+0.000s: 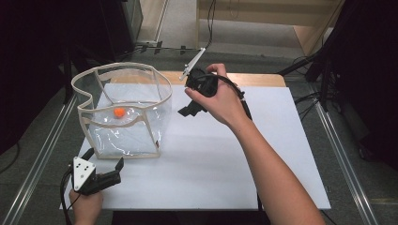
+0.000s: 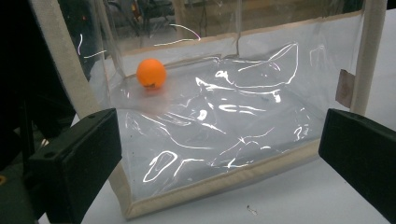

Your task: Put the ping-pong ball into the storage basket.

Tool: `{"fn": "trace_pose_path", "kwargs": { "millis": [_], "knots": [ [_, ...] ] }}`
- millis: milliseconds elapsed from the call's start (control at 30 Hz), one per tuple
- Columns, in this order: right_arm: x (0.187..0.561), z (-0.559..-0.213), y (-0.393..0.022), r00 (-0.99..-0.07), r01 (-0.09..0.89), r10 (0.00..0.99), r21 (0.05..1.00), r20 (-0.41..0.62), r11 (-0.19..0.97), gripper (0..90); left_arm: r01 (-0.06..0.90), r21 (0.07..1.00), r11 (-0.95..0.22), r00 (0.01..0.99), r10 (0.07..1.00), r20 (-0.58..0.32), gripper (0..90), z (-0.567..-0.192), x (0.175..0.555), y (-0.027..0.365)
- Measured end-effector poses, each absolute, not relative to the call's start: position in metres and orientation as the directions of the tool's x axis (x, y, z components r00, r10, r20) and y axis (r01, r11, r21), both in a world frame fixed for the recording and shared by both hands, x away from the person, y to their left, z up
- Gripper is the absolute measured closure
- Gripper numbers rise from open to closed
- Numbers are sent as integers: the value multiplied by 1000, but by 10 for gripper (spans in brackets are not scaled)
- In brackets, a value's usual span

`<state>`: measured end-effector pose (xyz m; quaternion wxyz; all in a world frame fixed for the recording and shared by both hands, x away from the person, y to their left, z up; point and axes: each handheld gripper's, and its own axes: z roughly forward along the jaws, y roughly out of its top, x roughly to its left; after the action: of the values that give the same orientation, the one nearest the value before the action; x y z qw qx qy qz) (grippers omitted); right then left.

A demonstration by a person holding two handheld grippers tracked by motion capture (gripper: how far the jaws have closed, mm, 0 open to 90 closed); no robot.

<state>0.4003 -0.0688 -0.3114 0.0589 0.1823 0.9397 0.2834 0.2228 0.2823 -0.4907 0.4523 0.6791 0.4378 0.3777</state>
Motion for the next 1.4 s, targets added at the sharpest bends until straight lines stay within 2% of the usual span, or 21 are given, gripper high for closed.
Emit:
{"fn": "trace_pose_path", "kwargs": {
  "millis": [1400],
  "knots": [
    [380,-365,-97,-912,359,410,542,29,760,0,255,944,-208,331,936,117,0,-491,223,282]
  ]
}}
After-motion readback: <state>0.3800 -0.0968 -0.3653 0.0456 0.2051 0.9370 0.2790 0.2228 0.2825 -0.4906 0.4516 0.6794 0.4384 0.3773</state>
